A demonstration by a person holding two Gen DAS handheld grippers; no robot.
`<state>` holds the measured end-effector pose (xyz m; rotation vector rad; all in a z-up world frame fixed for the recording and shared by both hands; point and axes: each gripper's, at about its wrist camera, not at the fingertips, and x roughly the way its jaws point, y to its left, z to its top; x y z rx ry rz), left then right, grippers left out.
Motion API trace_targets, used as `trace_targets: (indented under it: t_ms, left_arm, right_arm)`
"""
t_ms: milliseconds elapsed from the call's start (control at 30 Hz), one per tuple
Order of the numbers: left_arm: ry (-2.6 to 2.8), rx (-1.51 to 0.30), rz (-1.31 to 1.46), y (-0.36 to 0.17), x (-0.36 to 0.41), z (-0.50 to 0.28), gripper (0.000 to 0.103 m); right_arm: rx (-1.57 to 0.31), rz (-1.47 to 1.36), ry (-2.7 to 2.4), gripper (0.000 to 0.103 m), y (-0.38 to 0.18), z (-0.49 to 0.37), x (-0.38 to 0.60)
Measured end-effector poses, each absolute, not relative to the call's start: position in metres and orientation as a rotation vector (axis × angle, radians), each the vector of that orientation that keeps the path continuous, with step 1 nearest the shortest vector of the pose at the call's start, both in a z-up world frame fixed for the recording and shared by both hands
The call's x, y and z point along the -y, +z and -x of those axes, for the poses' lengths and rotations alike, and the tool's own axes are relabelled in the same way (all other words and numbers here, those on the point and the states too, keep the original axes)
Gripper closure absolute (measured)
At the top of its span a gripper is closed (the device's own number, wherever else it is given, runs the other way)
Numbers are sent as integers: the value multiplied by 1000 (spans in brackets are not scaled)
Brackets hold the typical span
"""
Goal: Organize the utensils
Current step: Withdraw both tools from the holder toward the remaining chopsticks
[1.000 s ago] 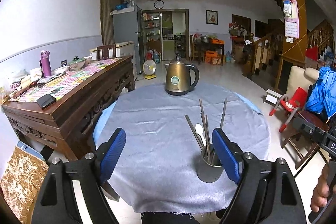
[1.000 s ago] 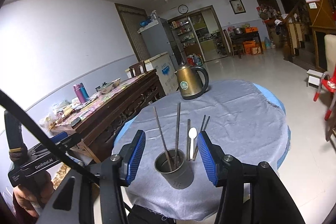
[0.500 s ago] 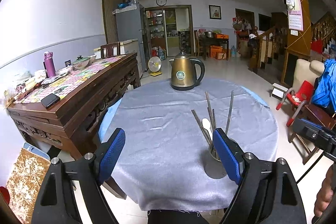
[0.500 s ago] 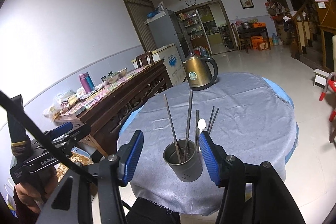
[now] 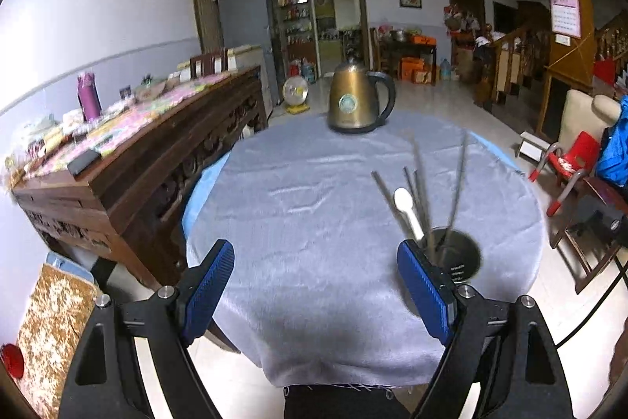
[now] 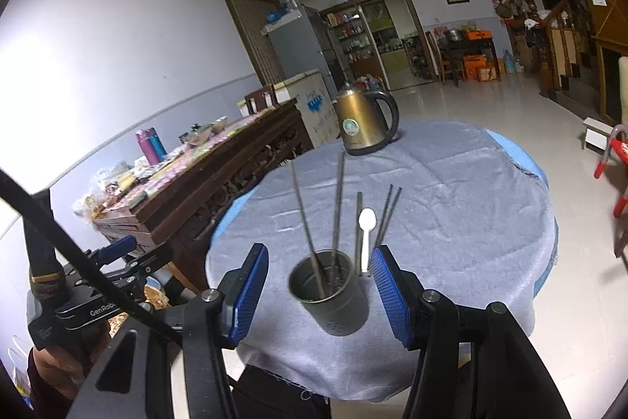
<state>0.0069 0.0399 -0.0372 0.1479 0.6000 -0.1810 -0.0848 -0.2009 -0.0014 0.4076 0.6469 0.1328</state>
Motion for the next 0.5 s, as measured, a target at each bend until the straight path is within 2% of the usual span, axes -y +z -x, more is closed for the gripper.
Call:
trace_targets:
  t_ms: [300, 500]
  left_arm:
    - [-143, -724, -58, -83, -73, -103, 17]
    - [-225, -783, -38, -109, -48, -188, 17]
  right_arm:
    - [-761, -467, 82, 44, -47, 15, 235]
    - [-873, -516, 88, 52, -97, -63, 256]
